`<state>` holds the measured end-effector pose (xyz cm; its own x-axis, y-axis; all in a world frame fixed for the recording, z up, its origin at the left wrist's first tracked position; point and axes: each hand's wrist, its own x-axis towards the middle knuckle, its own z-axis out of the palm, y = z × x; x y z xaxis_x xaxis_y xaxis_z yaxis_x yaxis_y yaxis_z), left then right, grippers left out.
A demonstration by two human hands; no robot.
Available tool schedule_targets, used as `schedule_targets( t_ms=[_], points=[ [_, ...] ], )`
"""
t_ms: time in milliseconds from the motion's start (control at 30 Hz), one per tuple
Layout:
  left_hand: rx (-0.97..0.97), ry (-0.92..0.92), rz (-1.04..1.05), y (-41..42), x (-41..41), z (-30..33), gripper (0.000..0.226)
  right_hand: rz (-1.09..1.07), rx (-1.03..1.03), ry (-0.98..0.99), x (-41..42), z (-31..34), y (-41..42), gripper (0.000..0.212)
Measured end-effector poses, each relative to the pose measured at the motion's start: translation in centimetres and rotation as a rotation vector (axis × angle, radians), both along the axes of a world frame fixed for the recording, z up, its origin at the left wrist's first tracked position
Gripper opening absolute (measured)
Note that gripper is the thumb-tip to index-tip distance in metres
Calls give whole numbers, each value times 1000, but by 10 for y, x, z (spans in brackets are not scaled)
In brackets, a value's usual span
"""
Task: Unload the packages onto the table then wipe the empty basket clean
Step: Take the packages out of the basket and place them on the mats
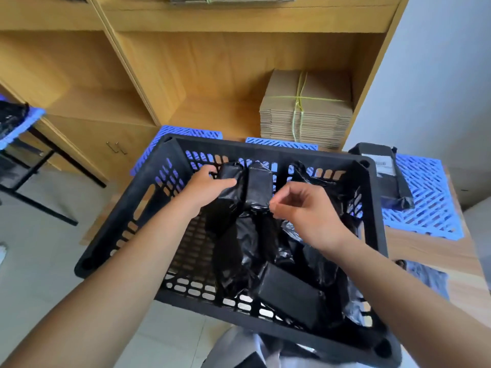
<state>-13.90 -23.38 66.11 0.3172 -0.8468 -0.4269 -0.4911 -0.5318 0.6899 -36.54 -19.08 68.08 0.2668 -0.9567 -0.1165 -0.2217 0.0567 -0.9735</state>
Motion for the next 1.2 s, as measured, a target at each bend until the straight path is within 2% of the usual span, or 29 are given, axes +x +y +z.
schedule_targets(
  t_ms=[100,167,200,267,433,600,667,733,800,967,1067,1133,1200],
  points=[
    [100,141,-9,-8,5,-15,110,0,61,79,38,-10,-6,16],
    [124,152,-2,-15,8,-27,135,6,188,66,62,-12,-10,31],
    [125,158,4,-19,11,-34,141,-8,254,52,74,-12,-11,38],
    [106,165,8,-21,16,-45,139,-69,357,24,93,-12,-13,48],
    [122,258,30,-16,36,-40,110,-176,465,-27,121,-27,-13,66],
    [126,260,66,-14,62,-27,85,-95,473,52,142,-31,-3,77],
    [125,308,103,-8,68,-26,100,-35,472,31,155,-29,3,77],
    [112,276,85,-4,70,-26,121,-1,489,-30,168,-29,8,78],
    [80,200,58,-2,73,-26,123,-11,535,-133,178,-29,11,75],
    [33,75,39,-3,88,-22,85,-157,548,-199,171,-27,12,53],
    [7,99,-154,-4,102,-3,90,-268,483,-234,152,-24,9,43],
    [18,80,-333,-3,109,22,97,-343,463,-335,138,-17,6,34],
    [33,57,-461,-3,118,51,92,-392,428,-415,125,-8,4,30]
  ],
)
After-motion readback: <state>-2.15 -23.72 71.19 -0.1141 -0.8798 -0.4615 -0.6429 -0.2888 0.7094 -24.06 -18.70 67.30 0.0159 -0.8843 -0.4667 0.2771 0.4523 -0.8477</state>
